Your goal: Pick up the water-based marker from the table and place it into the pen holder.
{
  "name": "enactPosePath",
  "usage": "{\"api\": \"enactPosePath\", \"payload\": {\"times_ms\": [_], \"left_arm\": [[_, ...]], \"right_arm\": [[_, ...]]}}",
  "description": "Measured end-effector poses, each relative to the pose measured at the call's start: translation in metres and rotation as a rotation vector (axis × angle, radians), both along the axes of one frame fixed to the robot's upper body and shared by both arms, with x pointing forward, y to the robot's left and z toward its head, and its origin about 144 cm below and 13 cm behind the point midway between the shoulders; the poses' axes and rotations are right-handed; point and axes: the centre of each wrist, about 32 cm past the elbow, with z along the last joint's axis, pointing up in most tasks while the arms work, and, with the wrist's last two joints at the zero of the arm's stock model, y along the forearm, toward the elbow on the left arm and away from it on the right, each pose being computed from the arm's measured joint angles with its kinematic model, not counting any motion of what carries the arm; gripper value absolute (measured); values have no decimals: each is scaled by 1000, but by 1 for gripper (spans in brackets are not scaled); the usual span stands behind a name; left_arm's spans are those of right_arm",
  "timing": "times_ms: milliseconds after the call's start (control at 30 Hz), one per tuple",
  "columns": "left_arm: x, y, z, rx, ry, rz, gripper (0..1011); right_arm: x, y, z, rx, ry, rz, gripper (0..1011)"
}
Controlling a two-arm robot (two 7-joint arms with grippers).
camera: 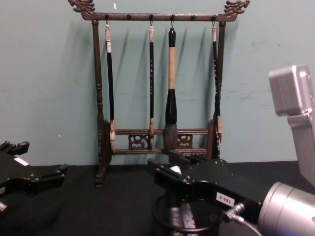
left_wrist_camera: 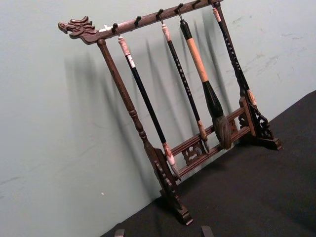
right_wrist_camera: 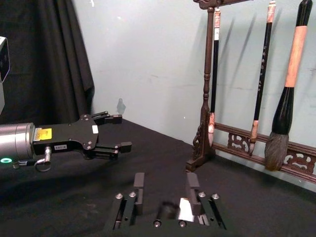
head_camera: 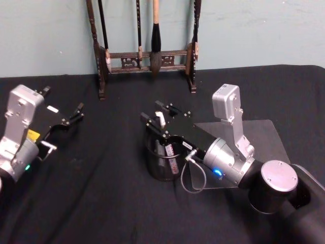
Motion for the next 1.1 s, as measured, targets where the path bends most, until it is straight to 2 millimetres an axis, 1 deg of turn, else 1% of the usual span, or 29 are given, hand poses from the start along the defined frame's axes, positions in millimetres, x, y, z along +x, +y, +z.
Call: {"api": "enactPosePath", "payload": {"times_ms": [33,100,133,167,267,300,367,400,467,533,567,800,933,1100], "left_arm": [[0,0,0,0,0,0,1001],[0,0,0,0,0,0,1001],[0,0,0,0,0,0,1001],[0,0,0,0,0,0,1001],[0,0,0,0,0,0,1001],[0,0,0,0,0,0,1001],[0,0,0,0,0,0,1002],[0,0,0,0,0,0,1001],[0,0,0,0,0,0,1001],[0,0,0,0,0,0,1001],[0,0,0,0,0,0,1001],[0,0,0,0,0,0,1001],[0,0,0,0,0,0,1001],[0,0,0,0,0,0,1001]], "right_arm": [[0,0,0,0,0,0,513],[0,0,0,0,0,0,602],[0,0,0,0,0,1,602],[0,0,0,0,0,1,656],[0,0,0,0,1,1,760],[0,0,0,0,1,1,760],[0,0,0,1,1,1,834],[0,0,0,1,1,1,844],[1,-2,2,-2,8,-1,935],[2,-4,4,-4,10,-5,961],[2,-4,6,-5,10,-7,1002],[5,-17,25,3,-28,-65,1002],[6,-33,36,-3,-43,-133,1002],[5,-52,41,-32,-39,-215,1002]]}}
